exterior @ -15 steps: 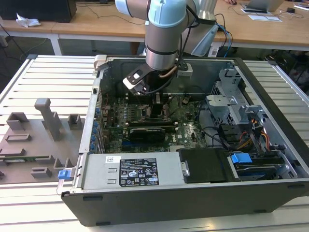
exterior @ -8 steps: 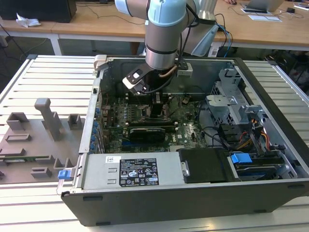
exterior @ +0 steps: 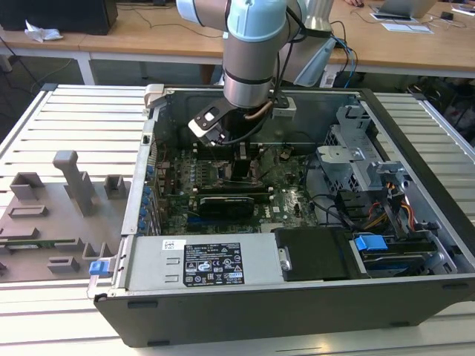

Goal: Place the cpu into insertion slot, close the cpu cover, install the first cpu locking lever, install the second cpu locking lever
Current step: 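Place the cpu into insertion slot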

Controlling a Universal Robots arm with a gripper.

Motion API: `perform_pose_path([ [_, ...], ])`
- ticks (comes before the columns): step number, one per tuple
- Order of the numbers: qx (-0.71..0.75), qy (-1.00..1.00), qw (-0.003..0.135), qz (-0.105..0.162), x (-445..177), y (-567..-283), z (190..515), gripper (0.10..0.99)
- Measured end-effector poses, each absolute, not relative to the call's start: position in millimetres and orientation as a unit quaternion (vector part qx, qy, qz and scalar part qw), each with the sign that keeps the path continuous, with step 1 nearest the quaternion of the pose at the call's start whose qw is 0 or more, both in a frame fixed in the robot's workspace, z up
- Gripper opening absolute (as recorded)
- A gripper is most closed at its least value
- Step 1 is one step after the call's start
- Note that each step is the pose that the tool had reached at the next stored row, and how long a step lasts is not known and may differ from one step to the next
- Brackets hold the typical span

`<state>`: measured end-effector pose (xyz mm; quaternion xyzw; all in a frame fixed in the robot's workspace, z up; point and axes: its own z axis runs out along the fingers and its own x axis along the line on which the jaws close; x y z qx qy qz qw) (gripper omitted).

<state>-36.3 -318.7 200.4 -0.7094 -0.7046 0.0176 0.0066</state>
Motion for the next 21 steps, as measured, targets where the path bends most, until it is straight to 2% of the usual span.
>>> perform_pose_path([
  [6,-0.709,-0.705,0.008,0.016,-36,-319,201,0.62],
  [14,-0.709,-0.705,0.013,0.011,-36,-319,218,0.62],
  [15,-0.709,-0.705,0.013,0.011,-36,-319,223,0.537],
  [21,-0.709,-0.705,0.013,0.011,-36,-319,234,0.173],
])
